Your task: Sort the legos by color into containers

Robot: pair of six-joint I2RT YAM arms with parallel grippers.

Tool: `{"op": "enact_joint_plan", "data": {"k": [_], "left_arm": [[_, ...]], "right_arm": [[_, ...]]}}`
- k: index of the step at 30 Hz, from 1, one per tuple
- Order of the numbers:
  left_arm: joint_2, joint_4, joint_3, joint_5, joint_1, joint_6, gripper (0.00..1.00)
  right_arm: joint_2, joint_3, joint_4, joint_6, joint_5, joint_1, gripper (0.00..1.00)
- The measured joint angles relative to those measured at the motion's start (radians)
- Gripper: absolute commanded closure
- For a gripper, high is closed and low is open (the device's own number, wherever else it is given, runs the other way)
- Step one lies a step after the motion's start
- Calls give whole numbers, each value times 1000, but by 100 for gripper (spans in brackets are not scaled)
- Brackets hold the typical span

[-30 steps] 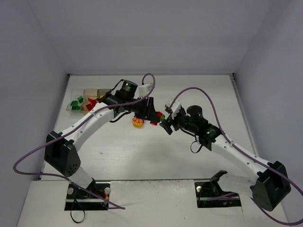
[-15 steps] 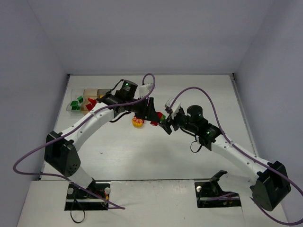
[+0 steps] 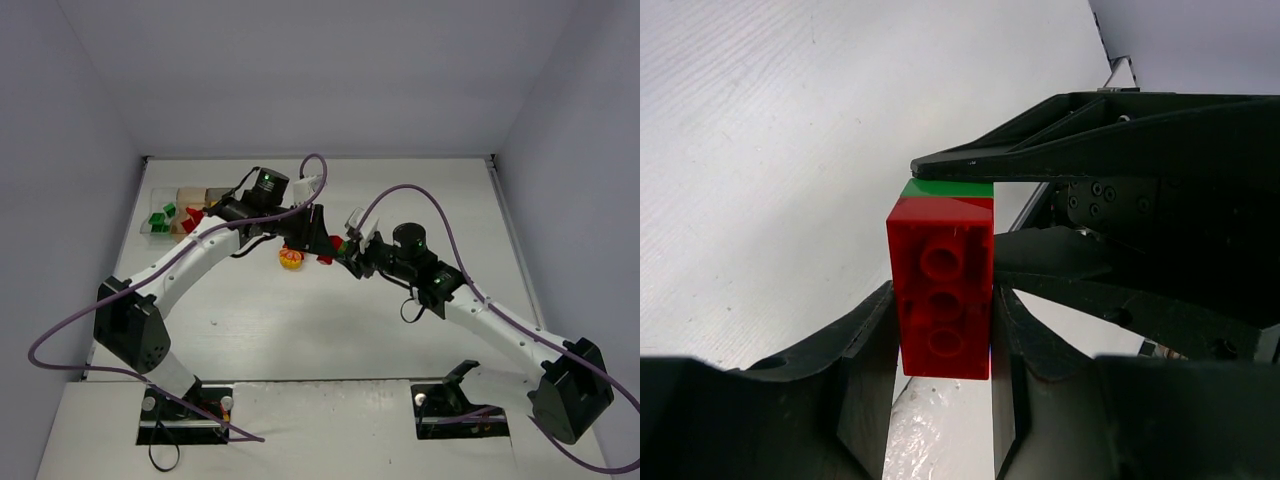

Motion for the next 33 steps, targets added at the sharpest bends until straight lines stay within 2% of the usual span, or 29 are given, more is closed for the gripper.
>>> {"op": "enact_joint_plan", "data": {"k": [8,16,18,23,25,29,33], "left_arm": [[-1,-26,0,44,58,14,98],[-27,-98,10,21,338,54,98],[-34,-136,31,-57,404,73,98],[-20,-169,77,-439,527,117,97],[15,-171,98,-548,568,134,97],[179,-172,212,-682,641,175,90],[349,-179,336,-746,687,204,82]], "right_arm": [[0,-31,49,0,0,3,100],[1,-101,37,0,20,-1,100],[1,-104,27,0,21,-1,100],[1,-103,14,-1,21,-1,100],[1,-103,8,-2,21,-1,100],[0,-103,-3,-2,21,-1,100],[0,-103,-5,-2,20,-1,100]]}}
